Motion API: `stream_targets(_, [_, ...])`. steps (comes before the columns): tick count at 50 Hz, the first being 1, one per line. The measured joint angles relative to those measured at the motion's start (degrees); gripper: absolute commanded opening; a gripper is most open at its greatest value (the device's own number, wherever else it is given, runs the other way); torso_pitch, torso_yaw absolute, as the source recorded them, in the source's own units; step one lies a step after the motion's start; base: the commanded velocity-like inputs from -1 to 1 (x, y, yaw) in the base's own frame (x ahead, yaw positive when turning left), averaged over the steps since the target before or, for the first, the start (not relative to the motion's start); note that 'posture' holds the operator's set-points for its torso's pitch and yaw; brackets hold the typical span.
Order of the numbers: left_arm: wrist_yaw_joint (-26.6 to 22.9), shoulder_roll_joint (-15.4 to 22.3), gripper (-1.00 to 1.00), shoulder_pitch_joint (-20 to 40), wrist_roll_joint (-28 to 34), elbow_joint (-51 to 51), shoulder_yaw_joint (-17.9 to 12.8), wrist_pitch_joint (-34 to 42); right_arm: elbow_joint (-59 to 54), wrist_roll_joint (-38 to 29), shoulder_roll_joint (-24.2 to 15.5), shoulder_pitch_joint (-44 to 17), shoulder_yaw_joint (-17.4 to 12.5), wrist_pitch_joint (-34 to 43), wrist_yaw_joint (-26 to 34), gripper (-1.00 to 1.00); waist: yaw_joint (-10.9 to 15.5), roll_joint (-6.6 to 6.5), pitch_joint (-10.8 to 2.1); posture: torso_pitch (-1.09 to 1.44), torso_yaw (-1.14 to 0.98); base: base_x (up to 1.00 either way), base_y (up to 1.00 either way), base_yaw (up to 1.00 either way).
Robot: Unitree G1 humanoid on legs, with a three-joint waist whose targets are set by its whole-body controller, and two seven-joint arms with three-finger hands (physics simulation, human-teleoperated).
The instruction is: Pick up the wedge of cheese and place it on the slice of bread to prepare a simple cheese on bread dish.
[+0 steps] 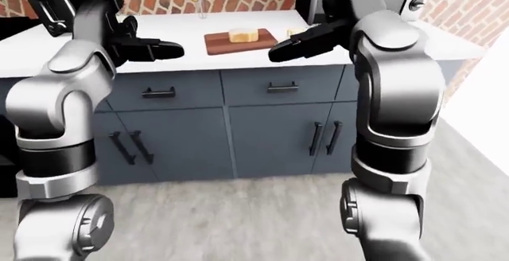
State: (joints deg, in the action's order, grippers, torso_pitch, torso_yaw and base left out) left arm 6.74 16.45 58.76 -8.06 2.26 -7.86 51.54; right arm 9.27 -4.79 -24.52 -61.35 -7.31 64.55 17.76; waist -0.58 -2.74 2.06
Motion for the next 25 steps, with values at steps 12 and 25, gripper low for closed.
stream_targets(12, [-0.39, 1.48, 1.0, 2.45, 0.69, 2.42, -0.64, 1.96, -2.25, -1.58, 1.09, 0.91, 0.02, -0.14, 2.59, 1.0, 1.41, 4.66, 0.61, 0.0, 0.0, 0.26, 0.22, 0.0])
stream_targets(25, [-1.32, 2.12, 1.0, 7.05, 1.27, 1.26, 0.16, 2.88, -0.65, -2.17, 0.34, 1.59, -1.49, 0.06, 2.31, 1.0, -0.14, 1.92, 0.6, 0.0, 0.0, 0.26, 0.19, 0.0])
